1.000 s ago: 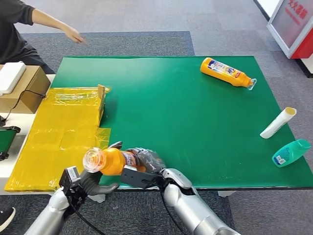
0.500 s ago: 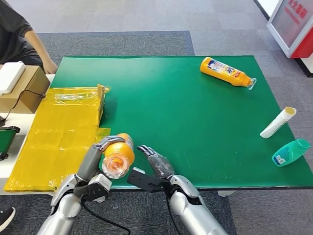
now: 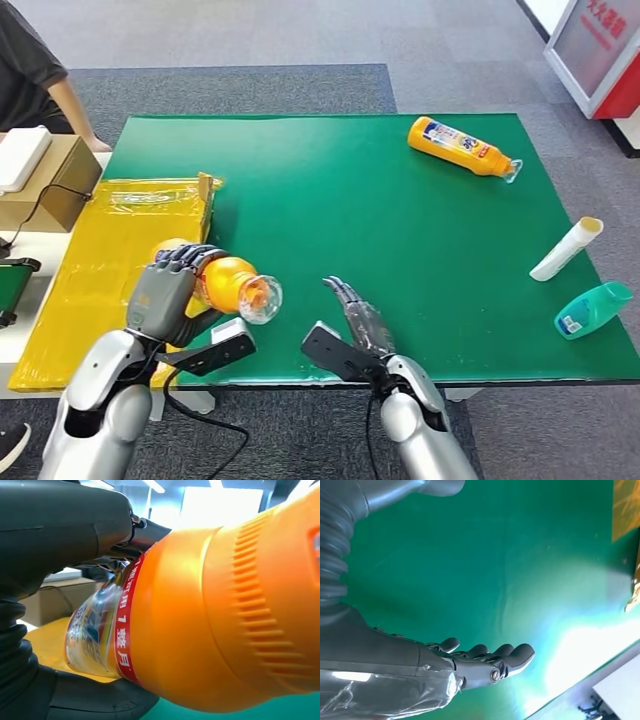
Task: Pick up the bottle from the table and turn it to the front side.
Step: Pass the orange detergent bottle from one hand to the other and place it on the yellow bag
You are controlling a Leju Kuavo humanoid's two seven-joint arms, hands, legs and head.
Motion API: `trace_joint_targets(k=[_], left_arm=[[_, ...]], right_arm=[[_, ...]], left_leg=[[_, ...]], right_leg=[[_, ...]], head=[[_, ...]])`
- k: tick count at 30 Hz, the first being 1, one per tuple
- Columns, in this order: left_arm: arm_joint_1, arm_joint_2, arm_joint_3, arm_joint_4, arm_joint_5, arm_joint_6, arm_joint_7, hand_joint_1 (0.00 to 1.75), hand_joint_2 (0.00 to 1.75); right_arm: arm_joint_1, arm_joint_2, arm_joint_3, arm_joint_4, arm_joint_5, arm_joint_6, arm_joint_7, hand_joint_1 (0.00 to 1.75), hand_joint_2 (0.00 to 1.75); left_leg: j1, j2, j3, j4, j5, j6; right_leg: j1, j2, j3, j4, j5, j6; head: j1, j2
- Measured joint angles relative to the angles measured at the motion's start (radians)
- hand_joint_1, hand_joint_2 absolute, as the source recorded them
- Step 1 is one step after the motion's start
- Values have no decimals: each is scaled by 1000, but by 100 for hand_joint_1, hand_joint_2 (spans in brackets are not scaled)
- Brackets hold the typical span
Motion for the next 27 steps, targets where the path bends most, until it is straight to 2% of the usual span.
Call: trace_joint_targets(k=[4,7,12,17,18,21,22,27], left_arm=[[-48,48,12,120,-36,-75,80,175,175],[-69,65,36,220,-63,-94,112,175,175],[-152,71,97,381,-142,-68,138,175,175],[-230,71,150,533,-221,-18,123,175,175],[-241,71,156,557,-232,-11,121,156,175],[-271,70,174,622,-256,5,114,25,175],[-280,70,181,642,-260,6,110,0,175],[-296,65,215,722,-253,-3,77,0,175]], right_arm=[[21,-2,-39,-22,-6,15,-21,0,175],[31,-2,-53,-22,-6,22,-31,0,175],[32,-2,-60,-7,-9,33,-43,0,175],[29,-1,-60,25,-17,36,-54,0,175],[28,-1,-59,31,-19,36,-55,0,175],[25,0,-55,52,-25,38,-58,0,175],[24,0,-53,59,-29,38,-60,0,175],[18,1,-49,84,-45,38,-70,0,175]], left_leg=[[0,1,0,0,1,-1],[0,2,0,0,1,-1],[0,1,0,0,1,-1],[0,1,0,0,2,-2],[0,1,0,0,2,-2],[0,1,0,0,2,-2],[0,1,0,0,2,-2],[0,1,0,0,3,-2]], right_leg=[[0,1,0,0,1,0],[0,2,-1,0,1,-1],[0,2,0,0,1,0],[0,2,0,0,1,-1],[0,2,0,0,1,-1],[0,2,0,0,1,-1],[0,2,0,0,1,-1],[0,2,0,0,1,-1]], head=[[0,0],[0,0],[0,0],[0,0],[0,0],[0,0],[0,0],[0,0]])
